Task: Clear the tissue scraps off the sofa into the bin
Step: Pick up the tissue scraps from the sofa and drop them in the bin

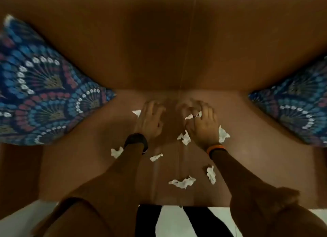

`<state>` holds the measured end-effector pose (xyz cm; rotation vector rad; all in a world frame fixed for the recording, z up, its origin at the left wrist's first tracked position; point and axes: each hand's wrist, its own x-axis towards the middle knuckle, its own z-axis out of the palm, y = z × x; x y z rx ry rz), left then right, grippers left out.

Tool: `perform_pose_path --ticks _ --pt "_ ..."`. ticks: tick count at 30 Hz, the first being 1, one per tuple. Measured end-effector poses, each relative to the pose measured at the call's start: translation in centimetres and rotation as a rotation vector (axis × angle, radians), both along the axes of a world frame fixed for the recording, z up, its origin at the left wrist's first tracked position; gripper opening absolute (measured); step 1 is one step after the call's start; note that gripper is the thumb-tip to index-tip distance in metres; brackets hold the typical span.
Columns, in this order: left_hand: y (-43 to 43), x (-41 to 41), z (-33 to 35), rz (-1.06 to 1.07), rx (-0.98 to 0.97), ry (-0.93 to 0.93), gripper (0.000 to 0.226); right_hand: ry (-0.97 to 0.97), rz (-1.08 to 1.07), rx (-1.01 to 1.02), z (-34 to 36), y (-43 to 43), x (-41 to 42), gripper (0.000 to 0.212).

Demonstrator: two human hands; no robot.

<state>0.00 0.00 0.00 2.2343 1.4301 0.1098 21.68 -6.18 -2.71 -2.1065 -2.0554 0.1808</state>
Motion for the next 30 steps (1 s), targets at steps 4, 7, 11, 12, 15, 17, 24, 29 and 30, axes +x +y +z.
perform_pose_path --ticks 4,7,11,12,15,17,24,29,30 --pt "-0.9 -1.5 -5.8 0.177 0.083 0.202 0.036 -0.075 0.02 -0.027 -6.2 -1.0 1.1 0.031" --pt "-1.6 -1.7 -8.9 0.398 -0.071 0.244 0.042 -0.108 0.028 -0.097 -8.7 -1.1 1.7 0.03" --pt "-2.2 -0.9 -9.8 0.51 -0.047 0.013 0.028 -0.036 0.032 -0.07 -8.7 -0.7 1.8 0.013" --pt "-2.6 -0.4 -9.5 0.526 -0.059 -0.056 0.031 -0.011 0.042 -0.047 -8.2 -0.9 1.6 0.012" --pt "-3.6 0.2 -8.9 0.489 -0.142 -0.08 0.031 0.166 -0.059 -0.043 -7.2 -1.7 0.7 0.014" --pt "-5.0 0.2 -8.2 0.449 -0.117 -0.129 0.03 0.302 -0.124 -0.046 -6.4 -2.8 -0.5 0.015" --pt "-12.3 -2.5 -7.9 0.237 -0.059 0.004 0.019 0.212 0.043 -0.169 -4.9 -8.2 -4.1 0.021" --pt "-15.9 -3.6 -9.7 0.285 -0.229 -0.172 0.014 0.23 0.02 -0.114 -5.6 -10.1 -6.0 0.013" --pt "-16.3 -3.6 -9.9 0.331 -0.238 -0.198 0.012 0.249 0.027 -0.098 -5.7 -10.5 -6.4 0.013"
